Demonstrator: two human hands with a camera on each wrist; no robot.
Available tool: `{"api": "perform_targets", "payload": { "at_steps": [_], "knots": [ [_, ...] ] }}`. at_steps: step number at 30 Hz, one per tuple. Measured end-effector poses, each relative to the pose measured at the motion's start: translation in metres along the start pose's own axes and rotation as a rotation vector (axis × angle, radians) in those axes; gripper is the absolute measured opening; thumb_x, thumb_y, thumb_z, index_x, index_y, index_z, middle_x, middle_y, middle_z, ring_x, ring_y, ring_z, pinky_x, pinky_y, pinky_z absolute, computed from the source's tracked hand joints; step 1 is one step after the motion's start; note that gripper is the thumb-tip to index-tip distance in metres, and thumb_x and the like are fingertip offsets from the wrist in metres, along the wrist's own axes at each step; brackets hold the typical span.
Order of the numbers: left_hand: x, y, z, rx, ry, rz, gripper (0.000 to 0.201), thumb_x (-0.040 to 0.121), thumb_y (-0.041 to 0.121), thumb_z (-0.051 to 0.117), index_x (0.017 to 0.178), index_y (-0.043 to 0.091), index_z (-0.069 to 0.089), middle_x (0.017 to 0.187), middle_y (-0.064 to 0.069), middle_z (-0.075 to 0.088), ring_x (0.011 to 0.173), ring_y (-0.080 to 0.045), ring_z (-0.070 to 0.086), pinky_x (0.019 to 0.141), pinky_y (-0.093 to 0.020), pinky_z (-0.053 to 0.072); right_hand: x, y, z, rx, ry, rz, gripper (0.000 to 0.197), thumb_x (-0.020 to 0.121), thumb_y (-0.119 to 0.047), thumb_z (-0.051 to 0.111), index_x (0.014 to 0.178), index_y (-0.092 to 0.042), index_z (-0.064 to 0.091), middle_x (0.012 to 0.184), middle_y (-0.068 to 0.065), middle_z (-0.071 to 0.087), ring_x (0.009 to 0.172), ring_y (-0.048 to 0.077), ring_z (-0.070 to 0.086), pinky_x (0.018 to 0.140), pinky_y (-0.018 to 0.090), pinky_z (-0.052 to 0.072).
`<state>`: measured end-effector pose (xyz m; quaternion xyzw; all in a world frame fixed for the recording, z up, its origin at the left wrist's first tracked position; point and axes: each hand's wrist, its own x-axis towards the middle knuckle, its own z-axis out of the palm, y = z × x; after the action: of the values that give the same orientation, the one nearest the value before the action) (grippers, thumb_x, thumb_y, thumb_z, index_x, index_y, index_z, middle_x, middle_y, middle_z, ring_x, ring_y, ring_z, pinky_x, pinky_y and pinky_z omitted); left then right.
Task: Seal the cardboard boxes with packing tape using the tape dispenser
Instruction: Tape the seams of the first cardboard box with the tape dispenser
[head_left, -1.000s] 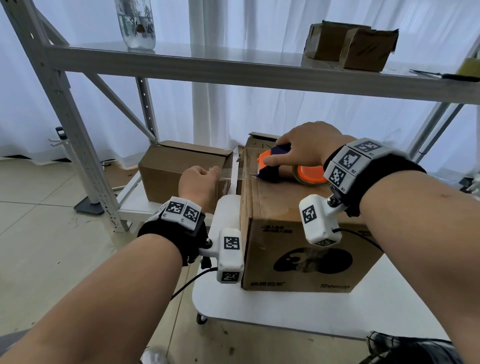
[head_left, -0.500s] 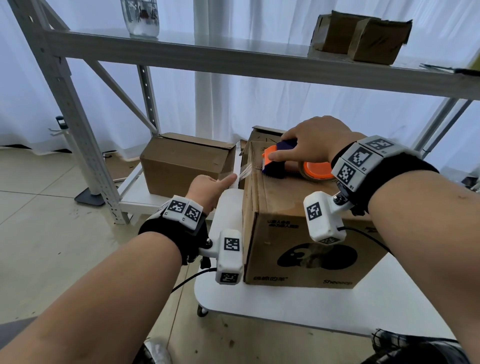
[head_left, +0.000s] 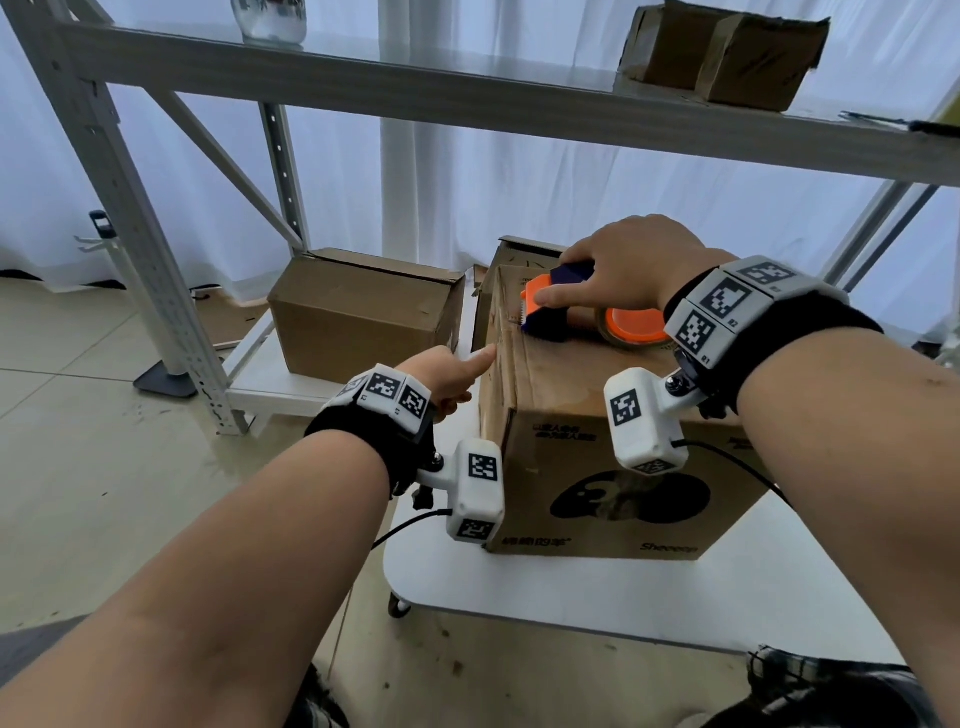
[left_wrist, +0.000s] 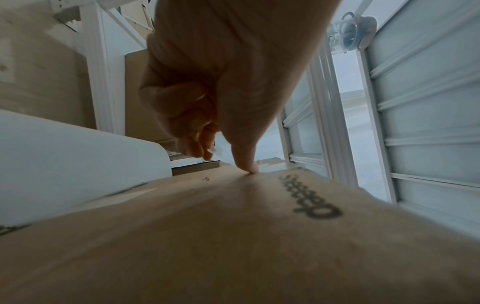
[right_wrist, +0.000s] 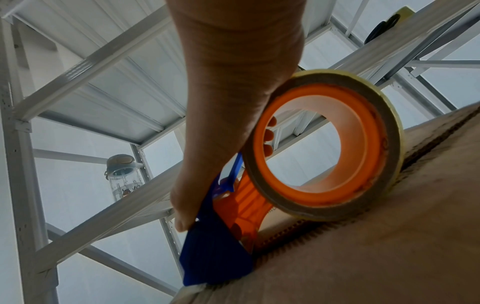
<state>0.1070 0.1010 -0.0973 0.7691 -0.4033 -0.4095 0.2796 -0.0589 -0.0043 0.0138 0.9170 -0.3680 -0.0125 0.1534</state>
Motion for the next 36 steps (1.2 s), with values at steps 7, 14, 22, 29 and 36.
{"api": "perform_targets", "payload": {
  "at_steps": [7, 14, 22, 29, 36],
  "knots": [
    [-0.005, -0.011, -0.008, 0.337, 0.022, 0.016, 0.063, 0.087, 0.063, 0.048, 0.103, 0.002, 0.050, 0.085, -0.006, 0.060, 0.069, -0.015, 0.055, 0.063, -0.027, 0.048, 0.000, -0.001, -0.001, 0.015, -0.012, 0.010, 0.079, 0.074, -0.087, 0.031, 0.116, -0.028, 0.062, 0.098, -0.002, 0.067, 0.088, 0.019, 0.059, 0.069, 0.031, 0.045],
    [-0.017, 0.031, -0.010, -0.383, 0.181, 0.408, 0.021, 0.095, 0.004, 0.047, 0.103, -0.004, 0.065, 0.102, -0.023, 0.067, 0.092, -0.028, 0.068, 0.079, -0.033, 0.058, -0.002, -0.001, -0.002, 0.015, -0.008, 0.014, 0.078, 0.075, -0.085, 0.032, 0.120, -0.029, 0.061, 0.101, -0.002, 0.066, 0.090, 0.020, 0.058, 0.066, 0.030, 0.039],
    [-0.018, 0.026, -0.009, -0.242, -0.221, 0.300, 0.046, 0.095, 0.038, 0.051, 0.135, 0.016, 0.047, 0.128, -0.004, 0.058, 0.117, -0.019, 0.055, 0.106, -0.038, 0.041, -0.004, -0.004, -0.005, -0.009, -0.021, 0.019, 0.078, 0.076, -0.086, 0.030, 0.120, -0.028, 0.060, 0.096, -0.003, 0.065, 0.087, 0.019, 0.058, 0.067, 0.030, 0.040],
    [-0.018, 0.046, -0.022, 0.196, -0.262, 0.344, 0.095, 0.084, 0.041, 0.067, 0.151, 0.036, 0.000, 0.159, 0.008, -0.009, 0.146, -0.017, 0.003, 0.110, -0.029, 0.016, -0.001, -0.002, -0.010, -0.018, -0.065, 0.027, 0.084, 0.073, -0.088, 0.026, 0.121, -0.027, 0.059, 0.100, -0.003, 0.065, 0.089, 0.018, 0.058, 0.063, 0.029, 0.039],
    [0.002, 0.039, -0.036, 0.206, -0.221, 0.309, 0.080, 0.088, 0.041, 0.061, 0.150, 0.036, 0.010, 0.152, 0.004, 0.026, 0.140, -0.015, 0.023, 0.101, -0.025, 0.020, 0.011, -0.002, -0.013, 0.057, -0.016, 0.011, 0.089, 0.067, -0.092, 0.025, 0.110, -0.024, 0.064, 0.095, -0.003, 0.066, 0.088, 0.018, 0.059, 0.066, 0.031, 0.042]
  ]
}}
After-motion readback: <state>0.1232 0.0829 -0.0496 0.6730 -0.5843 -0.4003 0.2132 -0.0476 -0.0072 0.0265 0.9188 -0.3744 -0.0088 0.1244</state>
